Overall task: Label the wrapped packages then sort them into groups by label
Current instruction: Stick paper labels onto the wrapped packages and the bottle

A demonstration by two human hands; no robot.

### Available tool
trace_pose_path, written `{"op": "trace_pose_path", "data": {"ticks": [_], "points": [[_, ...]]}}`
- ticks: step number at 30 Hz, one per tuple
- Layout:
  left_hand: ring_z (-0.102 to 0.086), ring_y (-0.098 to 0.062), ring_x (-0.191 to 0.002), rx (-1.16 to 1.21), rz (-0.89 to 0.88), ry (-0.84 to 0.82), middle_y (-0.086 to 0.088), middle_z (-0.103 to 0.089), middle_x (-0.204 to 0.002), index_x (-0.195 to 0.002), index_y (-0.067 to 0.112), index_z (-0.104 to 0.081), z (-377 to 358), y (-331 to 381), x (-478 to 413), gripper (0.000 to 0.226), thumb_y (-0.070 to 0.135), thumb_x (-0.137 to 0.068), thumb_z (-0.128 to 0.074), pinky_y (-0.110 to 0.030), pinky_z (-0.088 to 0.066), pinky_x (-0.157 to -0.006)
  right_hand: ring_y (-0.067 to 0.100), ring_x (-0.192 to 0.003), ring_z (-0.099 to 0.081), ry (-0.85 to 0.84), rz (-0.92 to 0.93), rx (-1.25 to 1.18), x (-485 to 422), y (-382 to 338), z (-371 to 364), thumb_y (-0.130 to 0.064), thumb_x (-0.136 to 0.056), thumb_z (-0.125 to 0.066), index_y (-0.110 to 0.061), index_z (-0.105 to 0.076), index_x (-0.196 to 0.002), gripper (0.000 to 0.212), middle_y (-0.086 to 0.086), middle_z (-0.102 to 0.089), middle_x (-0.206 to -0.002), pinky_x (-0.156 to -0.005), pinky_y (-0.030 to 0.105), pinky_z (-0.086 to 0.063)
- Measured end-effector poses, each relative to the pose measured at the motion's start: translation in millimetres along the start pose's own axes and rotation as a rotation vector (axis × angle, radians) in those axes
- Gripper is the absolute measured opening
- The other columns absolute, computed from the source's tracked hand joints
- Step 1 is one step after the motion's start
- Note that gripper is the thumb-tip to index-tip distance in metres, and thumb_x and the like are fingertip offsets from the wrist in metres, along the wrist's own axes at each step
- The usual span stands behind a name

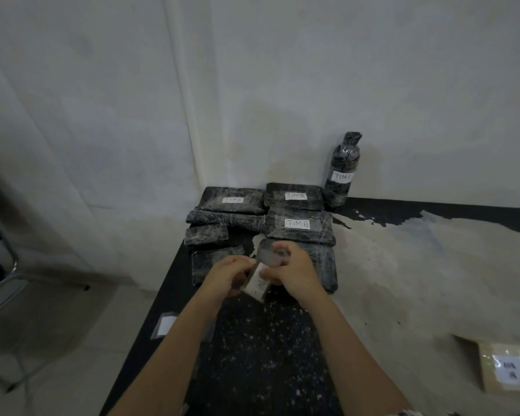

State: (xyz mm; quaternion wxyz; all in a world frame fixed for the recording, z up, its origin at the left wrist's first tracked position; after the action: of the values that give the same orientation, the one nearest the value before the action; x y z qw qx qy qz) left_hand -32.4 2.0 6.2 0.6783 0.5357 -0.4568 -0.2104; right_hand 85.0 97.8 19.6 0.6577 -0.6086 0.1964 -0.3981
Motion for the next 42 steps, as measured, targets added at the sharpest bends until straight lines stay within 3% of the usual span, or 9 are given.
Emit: {"op": "trace_pose_path", "data": {"ticks": [2, 6, 9, 14, 19, 24, 29, 38, 42], "points": [[-0.064, -0.016, -0.092, -0.042, -0.042, -0.072, 0.000, -0.069, -0.098, -0.099, 0.021, -0.068, -6.0, 1.6, -1.9, 0.024, 0.036, -0.080, -0.067, -0.033, -0.048, -0.078, 0.022, -0.083, -0.067, -0.099, 0.015, 0.082, 0.5, -2.4, -1.9, 0.002, -0.069, -0.078, -0.024, -0.047, -0.114, 0.060, 0.014, -0.067, -0.090, -0.077, 0.039, -0.058], [-0.066, -0.008, -0.066, -0.018, -0.142, -0.070, 0.002, -0.072, -0.072, -0.076, 0.017, -0.073, -12.1, 3.8, -3.2, 0.009, 0.017, -0.083, -0.067, -0.017, -0.049, -0.054, 0.022, -0.081, -0.064, -0.147, 0.051, 0.135, 1.2, -1.7, -3.9, 0.000, -0.069, -0.076, -0.020, -0.050, -0.111, 0.054, 0.014, -0.066, -0.088, -0.077, 0.041, -0.055], [-0.066, -0.011, -0.064, 0.120, -0.149, -0.038, 0.000, -0.072, -0.068, -0.068, 0.016, -0.073, -11.6, 4.1, -5.4, 0.018, 0.016, -0.084, -0.065, -0.020, -0.051, -0.053, 0.021, -0.088, -0.064, -0.107, 0.027, 0.124, 0.8, 3.1, -3.9, -0.011, -0.074, -0.075, -0.020, -0.051, -0.111, 0.046, 0.007, -0.063, -0.094, -0.076, 0.037, -0.055], [-0.065, -0.012, -0.058, 0.478, -0.073, 0.122, 0.001, -0.068, -0.062, -0.065, 0.008, -0.063, -6.9, 2.0, -14.6, 0.027, 0.020, -0.090, -0.058, -0.028, -0.053, -0.052, 0.012, -0.069, -0.067, -0.219, -0.071, 0.098, 2.5, 14.4, -8.3, -0.016, -0.081, -0.071, -0.018, -0.062, -0.094, 0.016, 0.001, -0.069, -0.088, -0.061, 0.025, -0.056], [-0.058, -0.018, -0.064, 0.509, -0.084, 0.311, -0.003, -0.061, -0.063, -0.071, 0.007, -0.053, -1.0, -5.8, -20.2, 0.023, 0.019, -0.089, -0.060, -0.031, -0.051, -0.059, 0.012, -0.063, -0.069, -0.250, -0.156, -0.028, 0.2, 17.6, -6.0, -0.012, -0.081, -0.070, -0.008, -0.069, -0.084, 0.005, 0.007, -0.071, -0.082, -0.056, 0.026, -0.058], [-0.060, -0.014, -0.059, 0.530, -0.141, 0.277, -0.004, -0.063, -0.064, -0.081, 0.005, -0.060, -5.3, -7.3, -24.3, 0.005, 0.003, -0.085, -0.062, -0.023, -0.053, -0.051, 0.018, -0.064, -0.071, -0.252, -0.277, -0.094, -3.3, 19.2, -0.8, -0.005, -0.083, -0.063, -0.003, -0.067, -0.084, 0.004, 0.014, -0.069, -0.082, -0.056, 0.031, -0.058], [-0.062, -0.019, -0.074, 0.402, -0.166, 0.251, -0.010, -0.063, -0.077, -0.077, 0.004, -0.065, -13.6, -3.6, -32.3, 0.009, -0.003, -0.082, -0.063, -0.025, -0.058, -0.062, 0.022, -0.059, -0.069, -0.136, -0.404, -0.147, -6.7, 21.3, 14.3, -0.002, -0.083, -0.055, -0.002, -0.063, -0.082, 0.008, 0.014, -0.067, -0.070, -0.056, 0.032, -0.058], [-0.055, -0.011, -0.064, 0.101, -0.362, 0.351, 0.000, -0.060, -0.065, -0.065, 0.019, -0.064, -46.2, 14.8, -40.3, 0.019, 0.009, -0.079, -0.071, -0.025, -0.048, -0.062, 0.020, -0.059, -0.069, -0.215, -0.425, 0.077, -10.1, 23.8, 38.8, 0.001, -0.081, -0.060, -0.002, -0.063, -0.080, 0.004, 0.013, -0.069, -0.070, -0.060, 0.031, -0.059], [-0.056, -0.014, -0.067, 0.059, -0.375, 0.384, -0.004, -0.061, -0.068, -0.068, 0.018, -0.064, -48.6, 21.4, -48.5, 0.015, 0.014, -0.082, -0.070, -0.032, -0.049, -0.065, 0.022, -0.060, -0.068, -0.071, -0.396, -0.040, -16.0, 28.4, 49.4, 0.001, -0.081, -0.061, -0.003, -0.065, -0.074, 0.010, 0.013, -0.069, -0.068, -0.057, 0.030, -0.059]]}}
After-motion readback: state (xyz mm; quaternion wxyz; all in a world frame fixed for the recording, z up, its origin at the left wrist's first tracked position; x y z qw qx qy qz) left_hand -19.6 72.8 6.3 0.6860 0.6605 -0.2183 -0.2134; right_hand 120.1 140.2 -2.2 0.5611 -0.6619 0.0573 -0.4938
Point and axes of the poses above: each hand's wrist, its own x-axis away from the middle knuckle, its own z-axis out of the back of the hand, y = z × x, the point moved 3 cm from there along -x, towards the middle knuckle
